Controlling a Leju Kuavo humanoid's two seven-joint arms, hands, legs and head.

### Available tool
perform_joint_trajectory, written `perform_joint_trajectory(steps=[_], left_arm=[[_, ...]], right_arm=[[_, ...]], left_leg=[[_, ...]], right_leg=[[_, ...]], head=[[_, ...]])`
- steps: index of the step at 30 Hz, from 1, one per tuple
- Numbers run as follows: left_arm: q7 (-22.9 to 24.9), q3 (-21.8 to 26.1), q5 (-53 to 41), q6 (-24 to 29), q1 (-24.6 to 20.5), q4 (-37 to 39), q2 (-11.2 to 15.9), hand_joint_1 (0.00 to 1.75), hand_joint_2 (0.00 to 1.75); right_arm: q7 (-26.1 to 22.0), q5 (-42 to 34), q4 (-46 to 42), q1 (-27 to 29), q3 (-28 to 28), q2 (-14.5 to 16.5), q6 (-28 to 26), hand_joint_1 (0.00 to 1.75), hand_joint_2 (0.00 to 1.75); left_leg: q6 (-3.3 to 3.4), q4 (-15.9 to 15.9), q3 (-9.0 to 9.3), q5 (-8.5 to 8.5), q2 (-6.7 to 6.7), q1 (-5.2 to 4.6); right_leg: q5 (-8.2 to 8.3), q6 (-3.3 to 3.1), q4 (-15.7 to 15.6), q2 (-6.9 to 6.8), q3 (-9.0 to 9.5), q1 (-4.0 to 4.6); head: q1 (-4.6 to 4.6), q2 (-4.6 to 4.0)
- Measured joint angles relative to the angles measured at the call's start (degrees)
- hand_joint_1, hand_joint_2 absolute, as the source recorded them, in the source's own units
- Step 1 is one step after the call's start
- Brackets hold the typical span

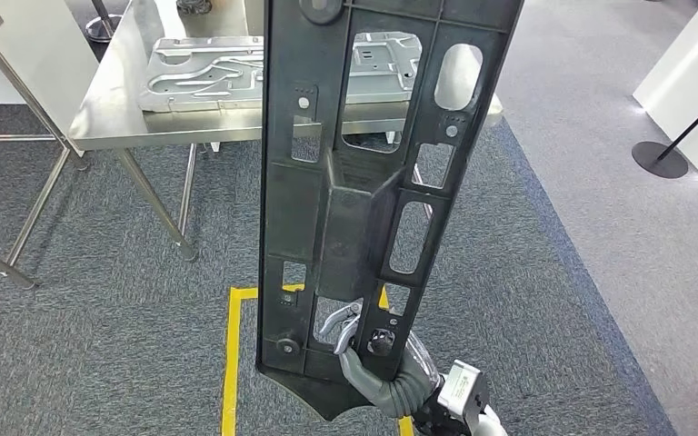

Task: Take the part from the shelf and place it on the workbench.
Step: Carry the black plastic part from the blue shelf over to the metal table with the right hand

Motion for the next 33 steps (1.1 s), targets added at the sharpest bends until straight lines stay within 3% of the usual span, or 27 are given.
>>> perform_joint_trajectory(steps=[2, 5, 7, 8, 11, 12, 13, 15, 16, 18, 22, 24, 26, 27, 28, 29, 31, 33], left_arm=[[0.0, 0.0, 0.0, 0.0, 0.0, 0.0, -0.1, 0.00, 1.75], [0.0, 0.0, 0.0, 0.0, -0.1, 0.0, -0.2, 0.00, 1.75], [0.0, 0.0, 0.0, 0.0, -0.1, 0.0, -0.1, 0.00, 1.75], [0.0, 0.0, 0.0, 0.0, -0.2, 0.0, -0.1, 0.00, 1.75], [-0.1, 0.0, 0.1, 0.0, -0.3, 0.0, 0.0, 0.00, 1.75], [-0.1, 0.0, 0.1, 0.0, -0.4, 0.0, 0.0, 0.00, 1.75], [-0.1, 0.0, 0.1, 0.0, -0.5, 0.0, 0.0, 0.00, 1.75], [-0.1, 0.0, 0.1, -0.1, -0.4, 0.0, 0.0, 0.00, 1.75], [-0.1, 0.0, 0.0, -0.2, -0.3, 0.0, 0.0, 0.00, 1.75], [0.0, 0.0, 0.0, -0.3, -0.3, 0.0, 0.1, 0.00, 1.75], [-0.1, 0.0, 0.0, -0.5, -0.2, 0.0, 0.0, 0.00, 1.75], [-0.2, 0.0, 0.0, -0.7, -0.2, 0.0, 0.0, 0.00, 1.75], [-0.2, 0.0, 0.0, -0.8, -0.2, 0.0, 0.0, 0.00, 1.75], [-0.2, 0.0, 0.0, -0.8, -0.1, 0.0, 0.0, 0.00, 1.75], [-0.2, 0.0, 0.0, -0.8, -0.1, 0.0, 0.0, 0.00, 1.75], [-0.3, 0.0, 0.1, -0.8, 0.0, 0.0, 0.0, 0.00, 1.75], [-0.3, 0.0, 0.3, -0.8, 0.1, 0.0, 0.0, 0.00, 1.75], [-0.3, 0.0, 0.3, -0.8, 0.2, 0.0, 0.0, 0.00, 1.75]], right_arm=[[0.0, 0.0, -0.1, 0.0, 0.0, 0.0, 0.0, 1.75, 1.75], [0.0, 0.0, -0.2, 0.1, 0.0, 0.0, 0.0, 1.75, 1.75], [0.0, 0.0, -0.3, 0.1, 0.0, 0.0, 0.0, 1.75, 1.75], [0.0, 0.0, -0.3, 0.1, 0.0, 0.0, 0.0, 1.75, 1.75], [0.0, 0.0, -0.2, 0.1, -0.1, 0.1, 0.0, 1.75, 1.75], [0.0, 0.0, -0.2, 0.2, -0.1, 0.1, 0.0, 1.75, 1.75], [0.0, 0.0, -0.2, 0.2, -0.1, 0.1, 0.0, 1.75, 1.75], [0.0, 0.0, -0.2, 0.2, -0.1, 0.1, 0.0, 1.75, 1.75], [0.0, 0.0, -0.2, 0.2, -0.1, 0.1, 0.0, 1.75, 1.75], [0.1, 0.0, -0.2, 0.1, -0.1, 0.1, 0.0, 1.75, 1.75], [0.2, 0.0, -0.2, 0.0, -0.1, 0.1, 0.1, 1.75, 1.75], [0.2, 0.0, -0.2, -0.2, -0.1, 0.0, 0.1, 1.75, 1.75], [0.3, 0.1, -0.2, -0.3, -0.1, 0.0, 0.1, 1.75, 1.75], [0.3, 0.1, -0.2, -0.3, -0.1, 0.0, 0.1, 1.75, 1.75], [0.3, 0.1, -0.2, -0.2, -0.1, -0.1, 0.1, 1.75, 1.75], [0.3, 0.1, -0.2, -0.2, -0.1, -0.1, 0.1, 1.75, 1.75], [0.3, 0.0, -0.2, -0.3, -0.1, -0.1, 0.1, 1.75, 1.75], [0.3, 0.0, -0.2, -0.3, -0.1, -0.1, 0.1, 1.75, 1.75]], left_leg=[[-0.42, -0.1, 0.67, -0.67, 0.03, -0.06], [-1.48, 0.5, 1.04, -0.73, 0.13, -0.18], [-1.95, 2.8, 0.38, -1.37, 0.17, -0.16], [-2.11, 5.3, -0.88, -2.47, 0.17, -0.09], [-2.64, 15.5, -7.03, -6.95, 0.18, 0.06], [-2.81, 16.7, -8.25, -7.06, 0.19, 0.08], [-2.87, 15.7, -8.36, -5.76, 0.21, 0.09], [-2.54, 8.6, -6.13, -0.58, 0.24, 0.12], [-2.27, 5.1, -4.93, 1.08, 0.27, 0.00], [-1.63, 1.3, -3.84, 1.71, 0.33, -0.31], [-0.14, 0.4, -2.84, 2.09, 0.16, -0.18], [0.30, 0.2, -2.11, 1.99, 0.18, -0.05], [0.51, 0.2, -1.95, 1.63, 0.19, -0.07], [0.51, 0.2, -1.80, 1.40, 0.17, -0.08], [0.46, 0.3, -1.52, 1.12, 0.11, -0.09], [0.36, 0.3, -1.08, 0.78, 0.05, -0.09], [0.03, 0.2, 0.09, -0.03, -0.01, -0.10], [-0.52, 0.0, 0.66, -0.69, 0.02, -0.11]], right_leg=[[2.11, -0.63, -6.0, -0.17, 2.18, 0.44], [2.15, -1.62, -7.6, -0.12, 2.92, 0.60], [2.11, -2.22, -8.0, -0.14, 3.87, 0.30], [1.96, -2.44, -8.1, -0.17, 4.33, 0.21], [1.13, -2.80, -8.2, -0.23, 5.15, 0.27], [0.81, -2.79, -8.2, -0.21, 5.51, 0.28], [0.50, -2.75, -8.2, -0.17, 5.97, 0.27], [-0.20, -2.54, -8.2, -0.07, 7.03, 0.25], [-0.47, -2.36, -8.2, -0.02, 7.45, 0.28], [-0.88, -1.70, -8.2, 0.06, 7.66, 0.33], [-1.47, -0.15, -6.0, 0.05, 7.56, 0.30], [-3.91, 0.41, -1.5, 0.03, 5.09, 0.11], [-6.80, 0.86, 5.6, 0.03, 0.39, -0.03], [-7.25, 0.98, 8.1, 0.03, -1.59, -0.12], [-6.47, 0.97, 8.4, 0.02, -2.51, -0.19], [-4.56, 0.89, 6.6, 0.01, -2.28, -0.25], [0.54, 0.33, -1.2, -0.09, 0.59, -0.22], [1.80, -0.36, -6.3, -0.25, 2.52, 0.18]], head=[[0.01, 0.00], [0.01, 0.00], [0.01, 0.00], [0.00, 0.00], [-0.01, 0.00], [-0.01, 0.00], [-0.01, 0.00], [-0.01, 0.00], [0.00, 0.00], [0.01, 0.00], [0.02, 0.00], [0.02, 0.00], [0.02, 0.00], [0.02, 0.00], [0.02, 0.00], [0.02, 0.00], [0.02, 0.00], [0.02, 0.00]])
